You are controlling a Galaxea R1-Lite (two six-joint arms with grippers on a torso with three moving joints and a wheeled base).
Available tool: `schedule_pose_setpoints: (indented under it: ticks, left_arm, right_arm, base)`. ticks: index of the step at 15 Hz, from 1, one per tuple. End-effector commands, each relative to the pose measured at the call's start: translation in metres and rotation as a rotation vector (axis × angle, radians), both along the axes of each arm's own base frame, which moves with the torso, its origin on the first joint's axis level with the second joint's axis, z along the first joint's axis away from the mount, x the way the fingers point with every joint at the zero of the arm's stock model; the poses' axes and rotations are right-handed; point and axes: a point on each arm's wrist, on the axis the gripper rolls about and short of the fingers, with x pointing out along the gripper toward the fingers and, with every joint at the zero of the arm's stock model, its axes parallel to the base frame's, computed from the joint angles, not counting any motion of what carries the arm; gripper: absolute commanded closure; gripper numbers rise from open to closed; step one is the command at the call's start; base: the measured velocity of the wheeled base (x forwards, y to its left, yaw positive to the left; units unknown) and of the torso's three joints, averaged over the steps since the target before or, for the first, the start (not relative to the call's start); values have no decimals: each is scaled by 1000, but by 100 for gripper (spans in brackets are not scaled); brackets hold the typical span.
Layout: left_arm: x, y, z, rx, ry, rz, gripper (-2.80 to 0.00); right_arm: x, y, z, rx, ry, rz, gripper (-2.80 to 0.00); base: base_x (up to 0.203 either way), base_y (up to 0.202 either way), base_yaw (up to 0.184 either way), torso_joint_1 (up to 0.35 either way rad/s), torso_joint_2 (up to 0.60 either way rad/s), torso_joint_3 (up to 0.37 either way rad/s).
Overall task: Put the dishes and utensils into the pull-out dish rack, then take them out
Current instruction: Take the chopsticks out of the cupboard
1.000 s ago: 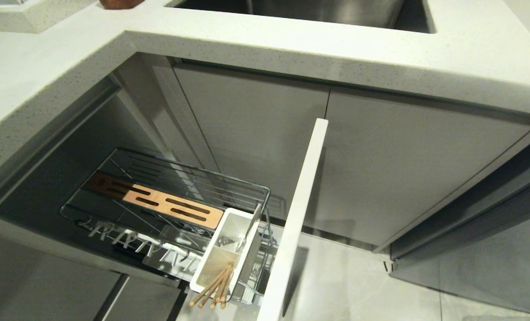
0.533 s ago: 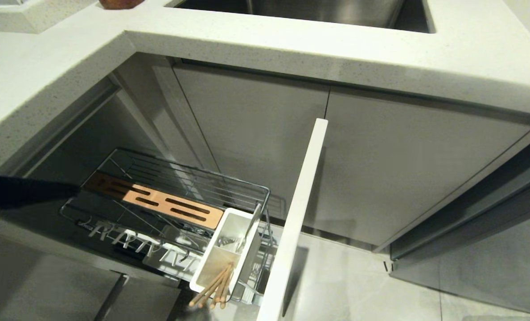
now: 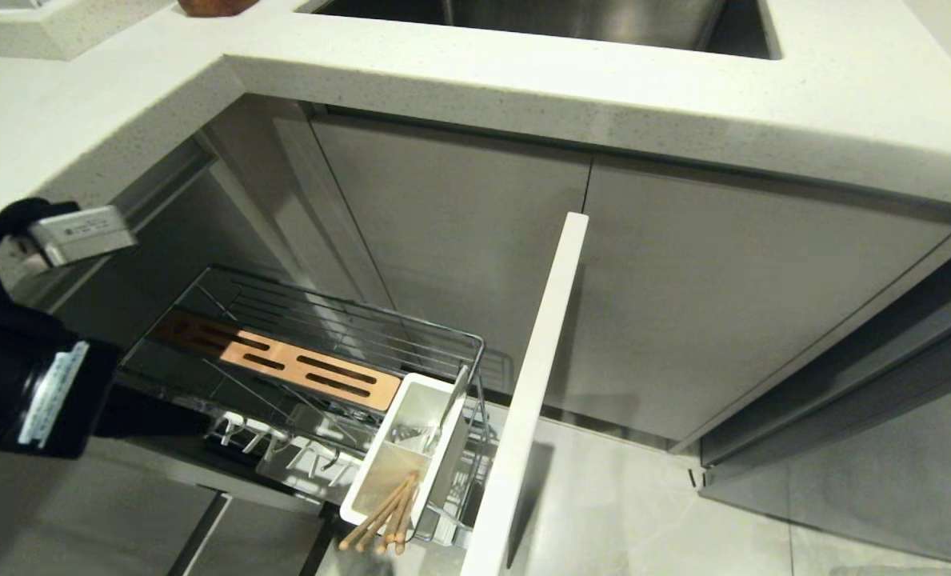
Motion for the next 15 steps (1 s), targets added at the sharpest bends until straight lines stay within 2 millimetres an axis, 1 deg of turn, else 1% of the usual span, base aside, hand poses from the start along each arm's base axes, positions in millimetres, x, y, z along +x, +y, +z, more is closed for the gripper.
schedule_pose_setpoints:
  ticks: [1, 5, 9, 10, 12, 15]
  left_arm:
    - [15, -13, -7, 40, 87, -42, 0]
    - [35, -24, -23, 92, 185, -44, 0]
    - [59, -47, -47, 120, 312, -64, 0]
    - [61, -53, -51, 128, 331, -75, -280]
    - [64, -62, -57, 124, 370, -50, -280]
    - [78, -76, -69, 135, 437, 12, -280]
  right_arm:
    - [0, 0, -1, 0, 3, 0, 0]
    - [0, 0, -1, 0, 2, 0, 0]
    - [0, 0, 0, 0, 2, 0, 0]
    - [0, 0, 0, 0, 1, -1, 0]
    - [0, 0, -1, 0, 3, 0, 0]
    - [0, 0, 0, 1, 2, 0, 0]
  base:
    - [0, 0, 0, 0, 0, 0]
    - [0, 0, 0, 0, 0, 0]
    - [0, 0, 0, 0, 0, 0]
    - [0, 0, 0, 0, 0, 0]
    - [0, 0, 0, 0, 0, 0]
    - [0, 0, 0, 0, 0, 0]
